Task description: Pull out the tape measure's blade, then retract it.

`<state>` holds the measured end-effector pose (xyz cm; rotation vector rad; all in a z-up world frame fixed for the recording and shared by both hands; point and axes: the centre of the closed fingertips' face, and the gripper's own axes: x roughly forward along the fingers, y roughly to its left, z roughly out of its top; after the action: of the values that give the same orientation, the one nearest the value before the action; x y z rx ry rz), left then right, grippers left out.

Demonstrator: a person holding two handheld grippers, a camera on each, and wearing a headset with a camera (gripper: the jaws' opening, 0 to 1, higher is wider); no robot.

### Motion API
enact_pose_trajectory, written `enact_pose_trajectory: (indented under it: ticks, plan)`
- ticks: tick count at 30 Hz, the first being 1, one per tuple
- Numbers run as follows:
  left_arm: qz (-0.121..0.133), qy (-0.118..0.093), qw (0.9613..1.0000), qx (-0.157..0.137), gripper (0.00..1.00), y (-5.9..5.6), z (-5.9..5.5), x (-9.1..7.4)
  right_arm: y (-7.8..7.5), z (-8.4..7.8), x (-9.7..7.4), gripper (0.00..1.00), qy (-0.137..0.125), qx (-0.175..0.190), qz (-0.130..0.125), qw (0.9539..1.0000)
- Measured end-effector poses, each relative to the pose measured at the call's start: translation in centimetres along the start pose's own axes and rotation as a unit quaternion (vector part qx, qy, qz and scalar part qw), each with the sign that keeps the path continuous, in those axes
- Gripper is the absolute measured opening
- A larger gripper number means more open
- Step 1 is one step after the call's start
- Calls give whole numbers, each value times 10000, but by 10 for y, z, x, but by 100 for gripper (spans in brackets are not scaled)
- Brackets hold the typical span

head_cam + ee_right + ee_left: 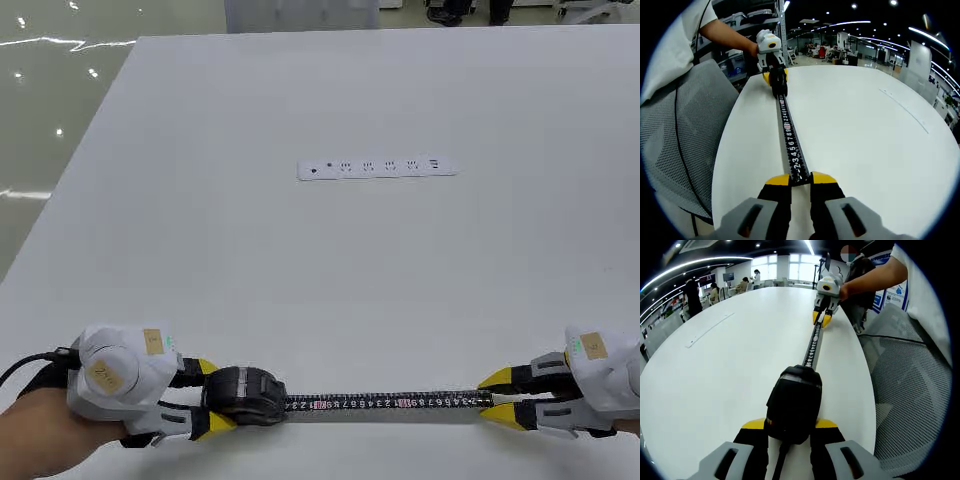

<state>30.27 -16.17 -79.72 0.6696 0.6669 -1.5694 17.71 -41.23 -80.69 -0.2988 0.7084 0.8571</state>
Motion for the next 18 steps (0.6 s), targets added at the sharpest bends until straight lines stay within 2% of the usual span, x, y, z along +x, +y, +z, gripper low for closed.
enact_pose_trajectory:
  ticks: [10,18]
  plan:
    - [49,27,10000,42,29,-1,0,1,0,-5,5,12,-12,123,-39,9999]
    - [74,77,9999,38,30,-1,0,2,2,-8,8,13,13,187,43,9998]
